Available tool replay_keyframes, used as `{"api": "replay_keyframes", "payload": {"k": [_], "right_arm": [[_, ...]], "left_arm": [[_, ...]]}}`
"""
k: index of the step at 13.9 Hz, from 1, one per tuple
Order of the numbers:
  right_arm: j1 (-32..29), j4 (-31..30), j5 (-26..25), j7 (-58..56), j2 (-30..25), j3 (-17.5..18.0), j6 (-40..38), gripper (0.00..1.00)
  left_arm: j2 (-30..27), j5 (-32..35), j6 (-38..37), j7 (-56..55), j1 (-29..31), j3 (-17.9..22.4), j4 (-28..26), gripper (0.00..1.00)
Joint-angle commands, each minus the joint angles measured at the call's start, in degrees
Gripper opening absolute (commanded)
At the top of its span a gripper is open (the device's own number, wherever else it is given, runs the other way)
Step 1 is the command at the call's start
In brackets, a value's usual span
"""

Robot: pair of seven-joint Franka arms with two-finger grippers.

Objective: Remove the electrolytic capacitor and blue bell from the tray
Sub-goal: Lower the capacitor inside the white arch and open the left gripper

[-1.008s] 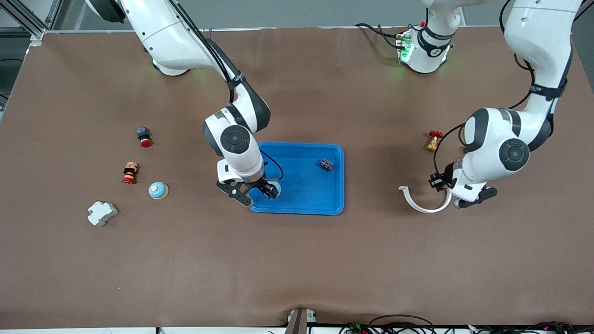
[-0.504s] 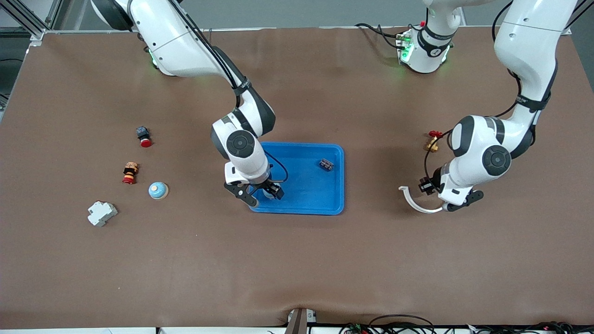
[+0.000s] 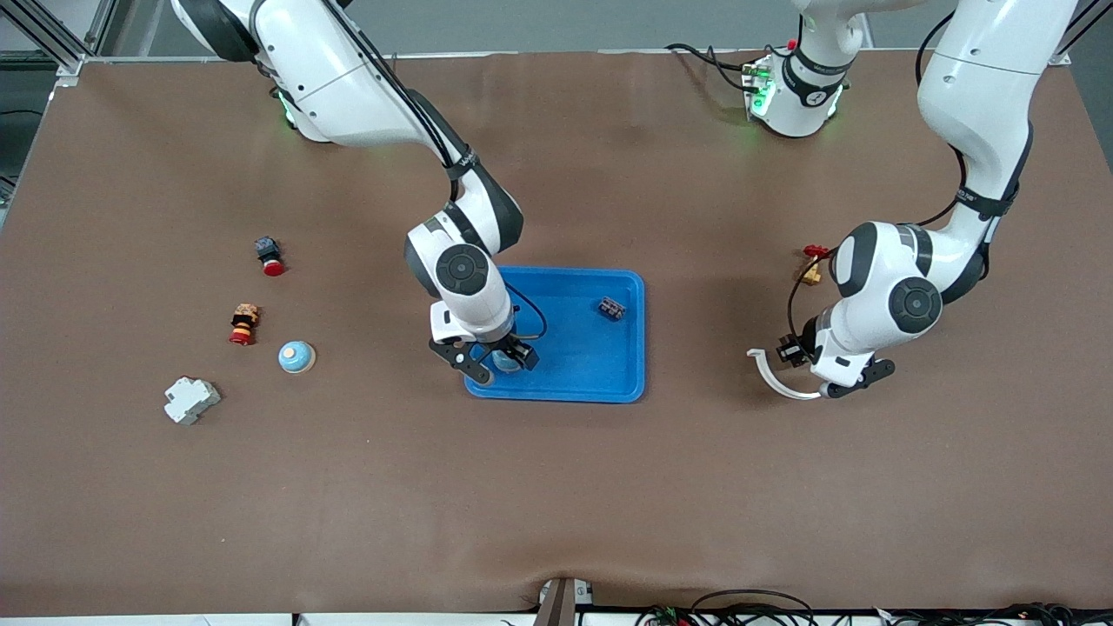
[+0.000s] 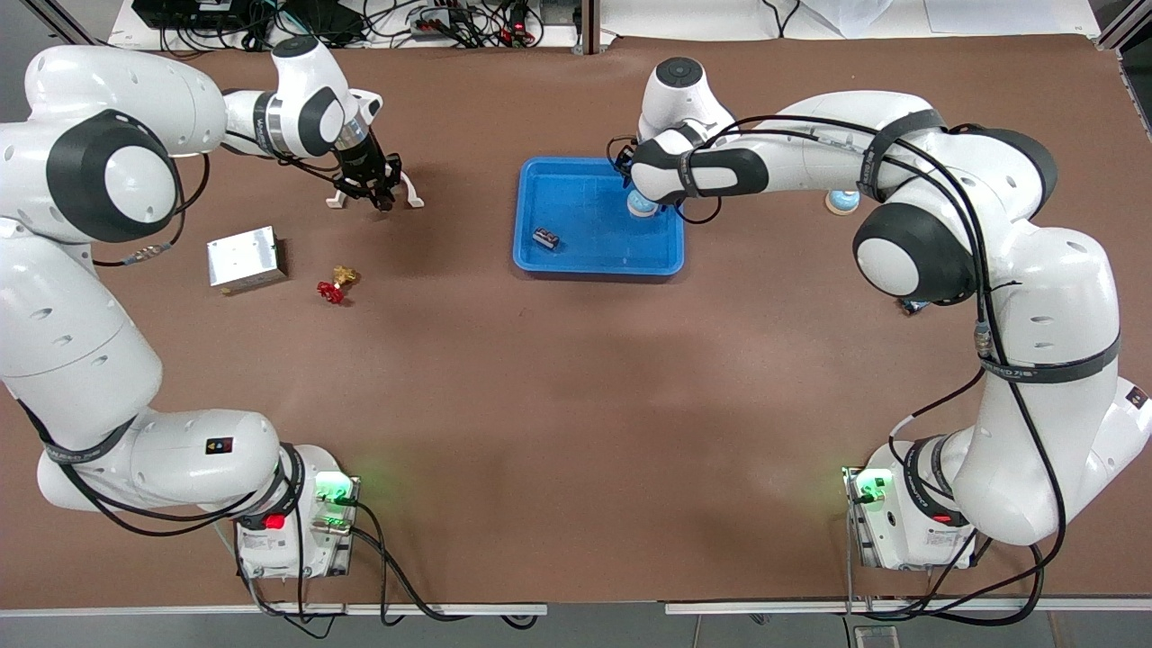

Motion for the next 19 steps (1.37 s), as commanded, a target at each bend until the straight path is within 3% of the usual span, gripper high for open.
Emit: {"api": "replay_keyframes", "payload": {"k": [1, 11, 16, 17, 19], "right_arm": [[1.39, 4.58, 0.91, 2.01, 3.42, -0.26, -0.28, 1.0], [0.51, 4.85, 0.2, -1.49, 3.87, -0.35, -0.81, 1.0], [0.34, 4.85, 0.03, -2.65, 3.87, -0.35, -0.81, 1.0], [0.34, 4.85, 0.03, -2.65, 3.96, -0.35, -0.9, 1.0], [0.34, 4.85, 0.12, -2.56, 3.96, -0.35, -0.9, 1.0]], "left_arm": [[0.8, 4.52, 0.37, -2.14, -0.03, 0.12, 0.52, 0.0], [1.24, 6.81, 0.37, -3.37, -0.2, 0.12, -0.18, 0.0], [1.15, 6.81, 0.37, -3.55, -0.2, 0.03, -0.71, 0.07], [1.15, 6.81, 0.37, -3.55, -0.2, 0.12, -0.71, 0.09], [1.15, 6.81, 0.37, -3.55, -0.2, 0.12, -0.71, 0.27]]}}
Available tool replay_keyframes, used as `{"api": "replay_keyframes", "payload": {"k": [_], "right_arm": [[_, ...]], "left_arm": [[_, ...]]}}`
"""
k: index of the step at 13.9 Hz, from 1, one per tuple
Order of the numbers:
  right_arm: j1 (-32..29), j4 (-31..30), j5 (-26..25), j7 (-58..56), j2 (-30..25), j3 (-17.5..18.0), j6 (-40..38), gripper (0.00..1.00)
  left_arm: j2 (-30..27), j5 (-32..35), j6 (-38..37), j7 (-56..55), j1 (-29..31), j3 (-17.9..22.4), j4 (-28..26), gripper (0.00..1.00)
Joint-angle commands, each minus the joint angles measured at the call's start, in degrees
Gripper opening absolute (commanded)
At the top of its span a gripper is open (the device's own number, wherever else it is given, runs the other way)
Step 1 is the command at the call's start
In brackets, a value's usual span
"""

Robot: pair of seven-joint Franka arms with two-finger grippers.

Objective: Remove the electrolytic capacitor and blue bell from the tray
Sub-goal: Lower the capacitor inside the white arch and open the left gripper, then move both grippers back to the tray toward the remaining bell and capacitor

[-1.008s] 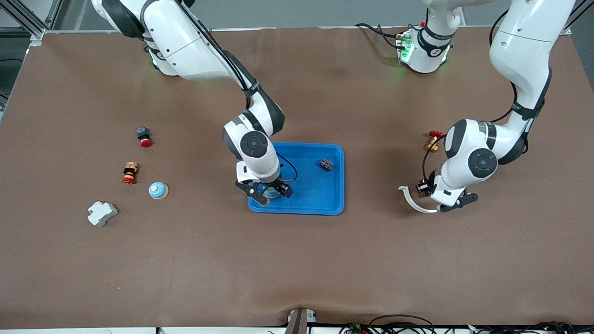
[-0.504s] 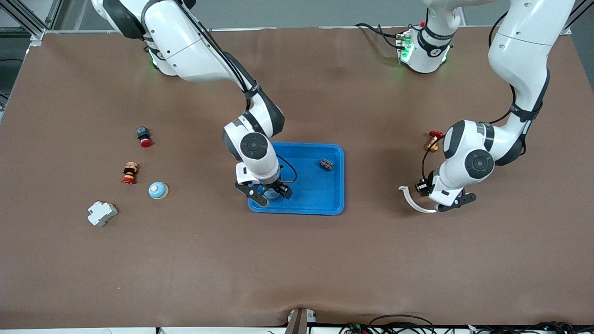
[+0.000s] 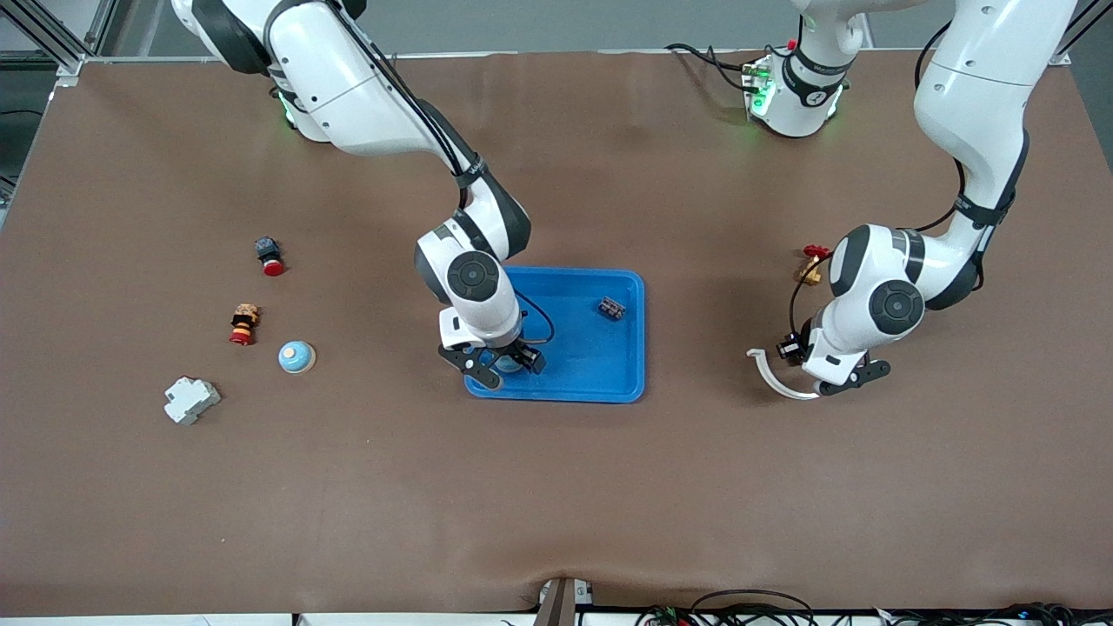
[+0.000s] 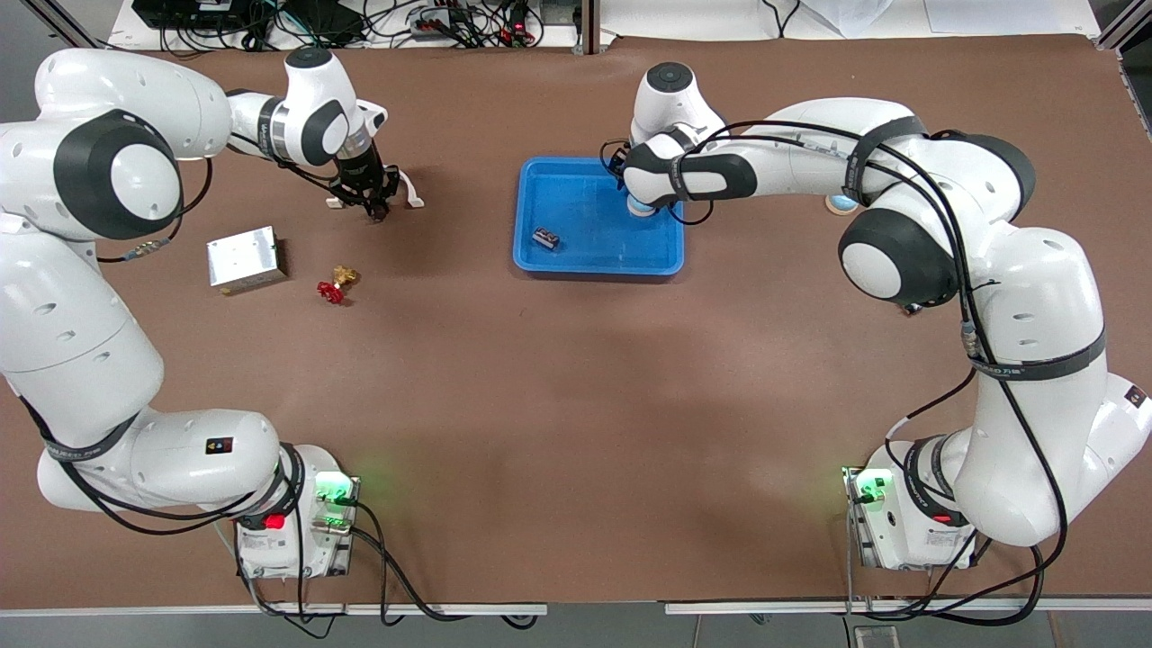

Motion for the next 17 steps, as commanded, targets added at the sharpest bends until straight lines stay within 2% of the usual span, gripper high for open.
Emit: {"api": "replay_keyframes", "payload": {"k": [1, 2, 3, 4, 5, 6, 9, 13, 17], "right_arm": [[-0.26, 1.69, 0.22, -0.94, 1.06, 0.27, -0.67, 0.78], [-0.09, 1.69, 0.39, -0.77, 0.97, 0.27, -0.67, 0.48], [0.18, 1.69, 0.92, -0.24, 0.88, 0.27, -0.67, 0.1], [0.35, 1.69, 1.01, 0.2, 0.8, 0.36, -0.67, 0.0], [0.35, 1.69, 1.01, 1.25, 0.8, 0.36, -0.76, 0.0], [0.44, 1.69, 1.01, 1.78, 0.71, 0.36, -1.19, 0.0], [0.79, 2.22, 2.94, 1.78, -0.69, 0.71, -4.26, 0.0], [0.36, 5.3, 4.35, 1.61, -4.29, 2.11, -14.28, 0.0], [-1.84, 2.94, 4.18, -5.13, -9.21, 1.76, -19.91, 0.0]], "left_arm": [[-0.05, 1.62, 0.38, -1.72, -0.2, 0.05, -0.22, 0.39], [-0.14, 1.62, 0.38, -1.72, -0.11, 0.05, -0.22, 0.53], [-0.14, 1.62, 0.29, -1.72, -0.19, 0.05, -0.22, 0.59], [-0.31, 1.62, -0.15, -1.72, -0.2, -0.04, -0.22, 0.71], [-0.4, 1.71, -0.41, -1.72, -0.28, -0.04, -0.22, 0.8], [-0.83, 1.62, -1.11, -1.72, -0.02, -0.13, -0.22, 1.0], [-4.43, 1.62, -8.91, -1.81, 0.24, -0.48, 0.48, 1.0], [-9.53, 0.57, -15.34, -3.81, 0.24, -1.62, 2.49, 1.0], [-10.42, -3.2, -25.08, -8.13, 0.16, -4.69, 9.42, 1.0]]}}
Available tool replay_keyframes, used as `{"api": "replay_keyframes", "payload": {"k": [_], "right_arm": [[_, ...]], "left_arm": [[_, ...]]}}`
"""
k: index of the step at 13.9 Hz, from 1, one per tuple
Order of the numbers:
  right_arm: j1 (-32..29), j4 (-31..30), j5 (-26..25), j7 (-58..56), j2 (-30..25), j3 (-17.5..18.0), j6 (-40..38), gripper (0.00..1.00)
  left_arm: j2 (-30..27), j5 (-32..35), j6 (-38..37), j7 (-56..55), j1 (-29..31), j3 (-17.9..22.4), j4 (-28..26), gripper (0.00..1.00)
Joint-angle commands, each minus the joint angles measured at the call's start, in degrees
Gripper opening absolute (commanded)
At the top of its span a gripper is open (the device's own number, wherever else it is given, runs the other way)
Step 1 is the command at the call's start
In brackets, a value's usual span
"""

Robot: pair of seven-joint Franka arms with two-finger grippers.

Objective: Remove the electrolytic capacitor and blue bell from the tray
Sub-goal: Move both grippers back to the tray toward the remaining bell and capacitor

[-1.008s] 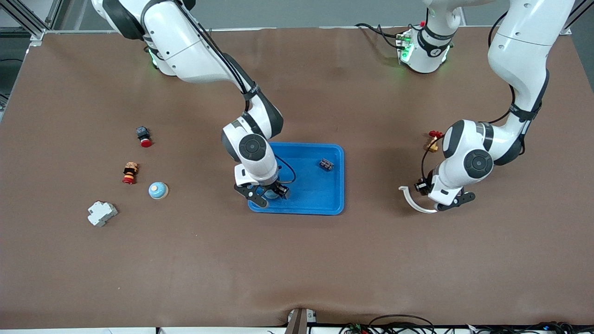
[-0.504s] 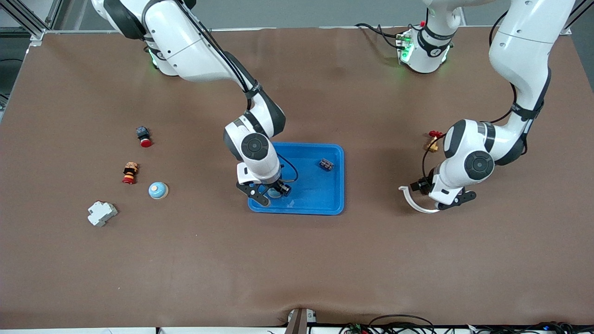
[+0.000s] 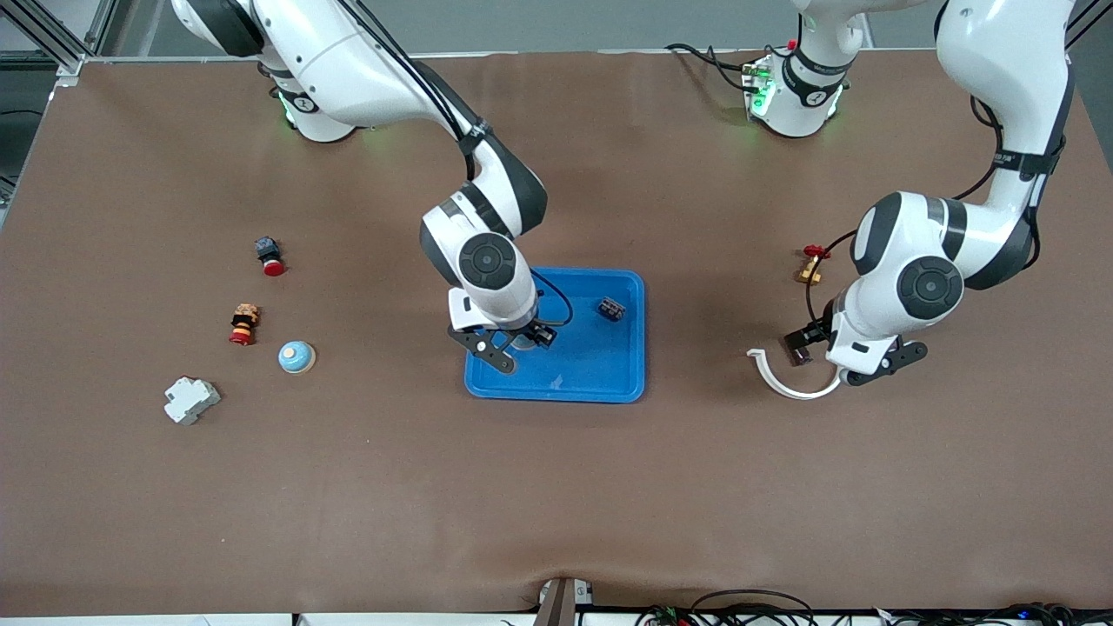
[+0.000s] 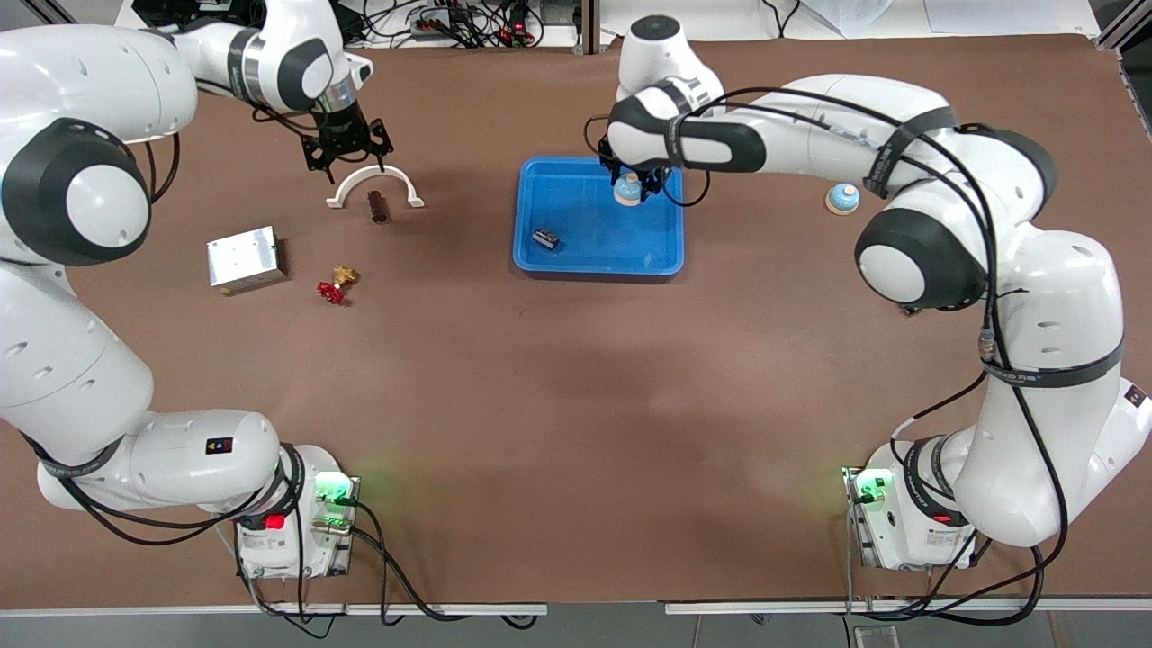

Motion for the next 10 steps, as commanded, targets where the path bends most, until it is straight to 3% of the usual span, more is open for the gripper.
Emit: {"api": "replay_keyframes", "payload": {"k": [1, 6, 10], "right_arm": [[-3.54, -5.47, 1.15, -7.42, -5.14, 0.06, -1.6, 0.0], [-10.67, -18.38, 0.8, -23.77, -14.54, -0.12, 0.58, 0.0], [-15.24, -30.43, 0.71, -33.7, -18.68, -0.12, 10.77, 0.0]], "left_arm": [[-0.1, -2.61, -7.62, -3.52, 0.11, -2.42, 6.0, 1.0], [0.43, -5.16, -13.62, -14.85, -0.33, -8.39, 13.4, 1.0], [1.13, -5.25, -13.62, -28.56, -2.52, -12.01, 15.69, 1.0]]}}
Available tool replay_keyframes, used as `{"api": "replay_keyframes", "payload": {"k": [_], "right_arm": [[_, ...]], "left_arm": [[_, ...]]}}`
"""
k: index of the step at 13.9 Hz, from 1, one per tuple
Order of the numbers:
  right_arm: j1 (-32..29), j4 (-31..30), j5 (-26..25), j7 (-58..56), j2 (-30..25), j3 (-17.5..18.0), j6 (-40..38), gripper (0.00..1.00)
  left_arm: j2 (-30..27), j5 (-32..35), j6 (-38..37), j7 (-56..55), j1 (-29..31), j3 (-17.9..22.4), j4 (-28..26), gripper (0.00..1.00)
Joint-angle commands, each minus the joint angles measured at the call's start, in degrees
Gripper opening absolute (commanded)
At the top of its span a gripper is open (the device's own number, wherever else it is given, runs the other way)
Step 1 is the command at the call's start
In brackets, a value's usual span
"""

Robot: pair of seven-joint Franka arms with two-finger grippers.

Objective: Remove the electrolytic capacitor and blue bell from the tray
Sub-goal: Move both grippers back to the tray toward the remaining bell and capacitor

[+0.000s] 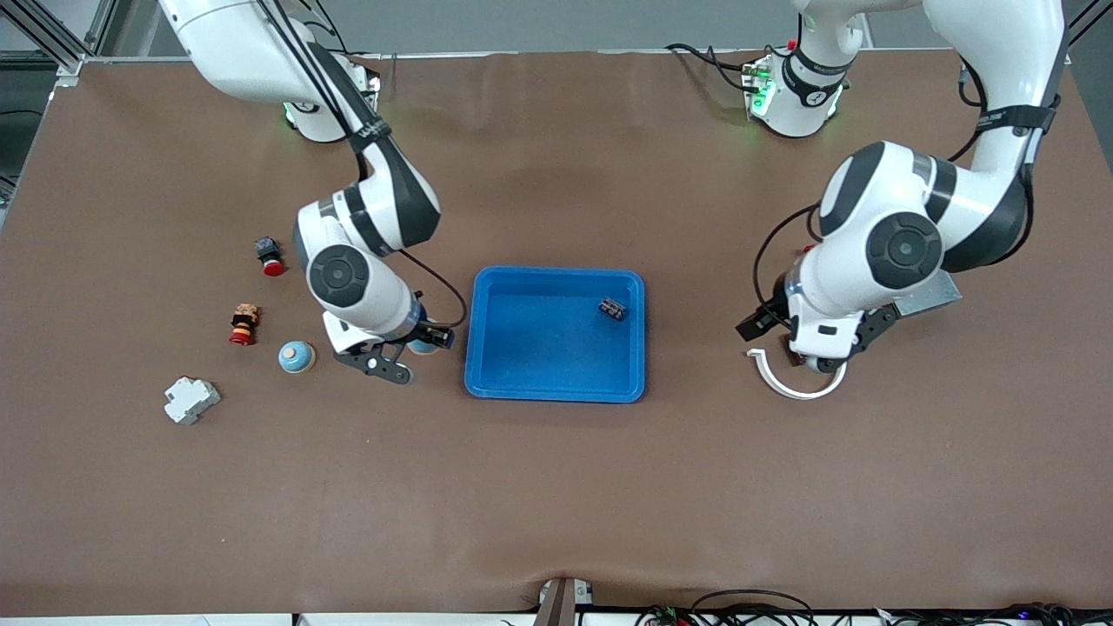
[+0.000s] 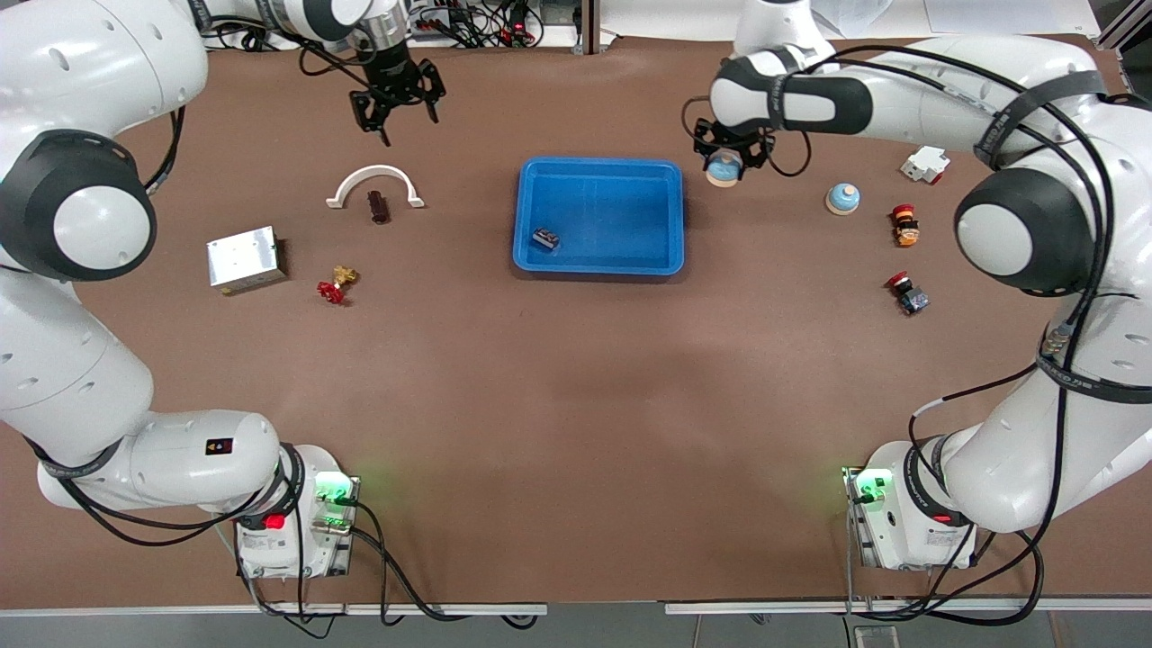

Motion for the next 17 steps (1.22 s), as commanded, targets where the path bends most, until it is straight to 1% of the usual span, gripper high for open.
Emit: {"api": "replay_keyframes", "payload": {"k": [1, 4, 6, 8, 11, 14, 17], "right_arm": [[-3.55, -9.61, 0.71, -6.95, -4.67, 0.77, 5.37, 0.0], [-7.68, -14.79, 0.45, -14.33, -5.03, 0.69, 10.98, 0.0], [-9.79, -16.56, 0.45, -18.38, -4.59, 0.69, 14.24, 0.0], [-12.6, -16.74, 0.45, -22.6, -4.33, 0.69, 14.87, 0.0], [-13.93, -16.66, 0.45, -24.46, -4.24, 0.69, 15.13, 0.0], [-14.11, -16.31, 0.45, -24.46, -2.58, 0.69, 17.94, 0.0], [-14.11, -15.69, 0.53, -24.38, -0.64, 0.77, 19.53, 0.0]], "left_arm": [[1.52, -0.86, -1.35, -7.66, -2.89, -0.67, 2.55, 1.0], [3.54, -0.6, -0.38, -16.53, -5.18, -0.67, 3.87, 1.0], [4.42, -0.33, 0.93, -22.33, -7.2, -0.67, 3.87, 1.0], [4.78, -0.16, 4.08, -28.14, -9.49, -0.67, 4.31, 1.0], [6.35, -0.07, 8.57, -37.89, -10.2, -0.41, 4.57, 1.0], [9.25, 0.45, 11.21, -41.6, -11.68, -0.32, 6.33, 1.0], [11.98, 3.52, 14.73, -46.34, -13.18, -0.14, 6.33, 1.0]]}}
